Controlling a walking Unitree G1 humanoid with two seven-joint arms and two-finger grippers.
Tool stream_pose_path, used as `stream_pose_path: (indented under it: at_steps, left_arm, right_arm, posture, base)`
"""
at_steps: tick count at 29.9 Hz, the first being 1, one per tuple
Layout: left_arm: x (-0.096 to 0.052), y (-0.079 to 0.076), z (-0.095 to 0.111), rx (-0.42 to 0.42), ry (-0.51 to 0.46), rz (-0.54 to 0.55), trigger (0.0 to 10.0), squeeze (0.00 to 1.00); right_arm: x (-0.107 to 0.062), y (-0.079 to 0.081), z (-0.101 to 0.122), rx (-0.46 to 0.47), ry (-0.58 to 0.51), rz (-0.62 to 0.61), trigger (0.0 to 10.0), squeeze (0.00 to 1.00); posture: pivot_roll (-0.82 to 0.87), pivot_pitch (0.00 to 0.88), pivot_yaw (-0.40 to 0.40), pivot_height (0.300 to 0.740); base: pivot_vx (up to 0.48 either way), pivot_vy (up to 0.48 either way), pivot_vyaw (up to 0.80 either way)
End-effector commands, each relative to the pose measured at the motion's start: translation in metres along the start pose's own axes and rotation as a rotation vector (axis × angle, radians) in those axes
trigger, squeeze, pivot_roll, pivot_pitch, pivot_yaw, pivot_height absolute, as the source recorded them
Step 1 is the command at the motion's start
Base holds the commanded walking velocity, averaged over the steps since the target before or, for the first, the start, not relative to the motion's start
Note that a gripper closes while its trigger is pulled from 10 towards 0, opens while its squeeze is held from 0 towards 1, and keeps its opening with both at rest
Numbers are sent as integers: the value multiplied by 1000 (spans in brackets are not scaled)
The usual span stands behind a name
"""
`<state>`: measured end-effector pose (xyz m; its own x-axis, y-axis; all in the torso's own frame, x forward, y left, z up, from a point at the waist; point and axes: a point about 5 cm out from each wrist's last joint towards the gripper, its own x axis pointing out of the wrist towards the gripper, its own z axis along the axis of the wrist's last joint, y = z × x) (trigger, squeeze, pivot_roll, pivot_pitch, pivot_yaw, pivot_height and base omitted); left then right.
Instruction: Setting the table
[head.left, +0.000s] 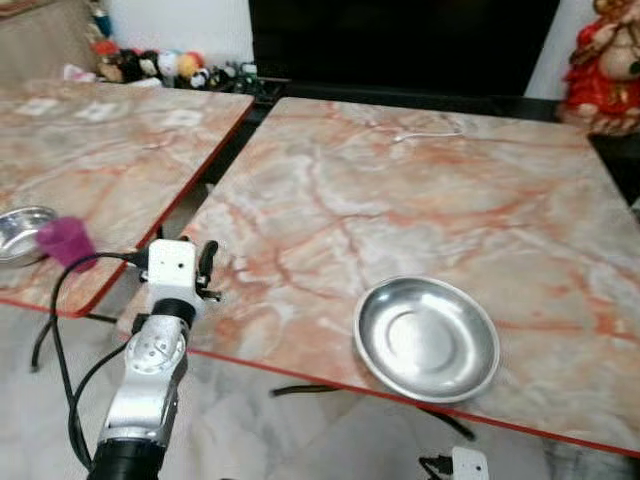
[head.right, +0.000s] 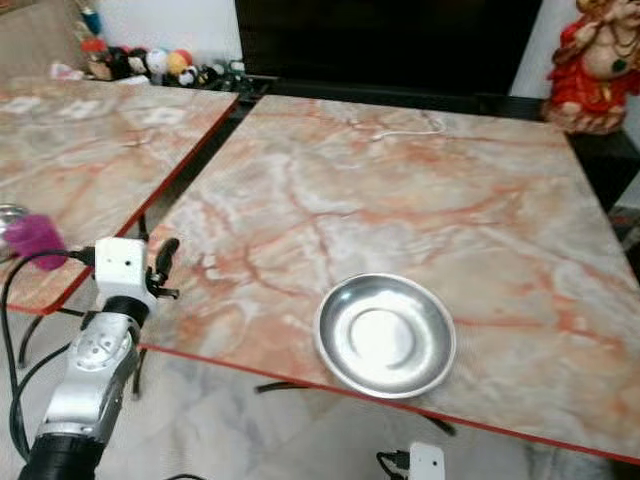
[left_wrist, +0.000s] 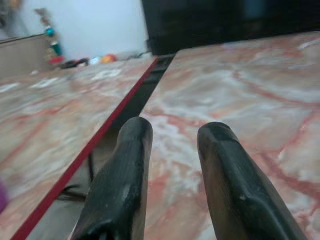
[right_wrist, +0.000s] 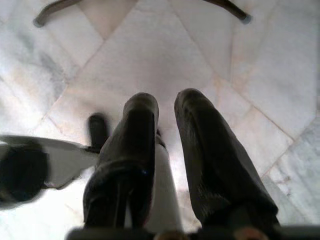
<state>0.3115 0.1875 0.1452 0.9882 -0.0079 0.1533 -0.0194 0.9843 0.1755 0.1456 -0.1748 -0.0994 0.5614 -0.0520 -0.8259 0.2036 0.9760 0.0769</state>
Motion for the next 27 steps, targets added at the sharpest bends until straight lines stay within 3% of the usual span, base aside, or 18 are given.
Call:
stream_pose_path:
  at_steps: [1, 8, 13, 27]
  left_arm:
    - [4, 4, 11, 24, -40, 10, 10000, 0]
    - [6, 6, 12, 20, -46, 19, 10000, 0]
    - [9, -9, 21, -5, -83, -34, 10000, 0]
    - [13, -7, 33, -5, -134, -59, 10000, 0]
  right_arm:
    - [0, 2, 1, 8, -5, 9, 10000, 0]
    - [1, 4, 3, -9, -3, 17, 10000, 0]
    - [1, 2, 2, 2, 15, 0, 10000, 0]
    - [2, 5, 5, 2, 4, 18, 10000, 0]
  posture:
    - [140, 0, -43, 740]
    - [131, 0, -41, 740]
    - [143, 0, -53, 740]
    - [146, 0, -39, 740]
  base:
    - [0, 480, 0]
    - [0, 480, 326]
    - [0, 480, 81]
    - [0, 480, 0]
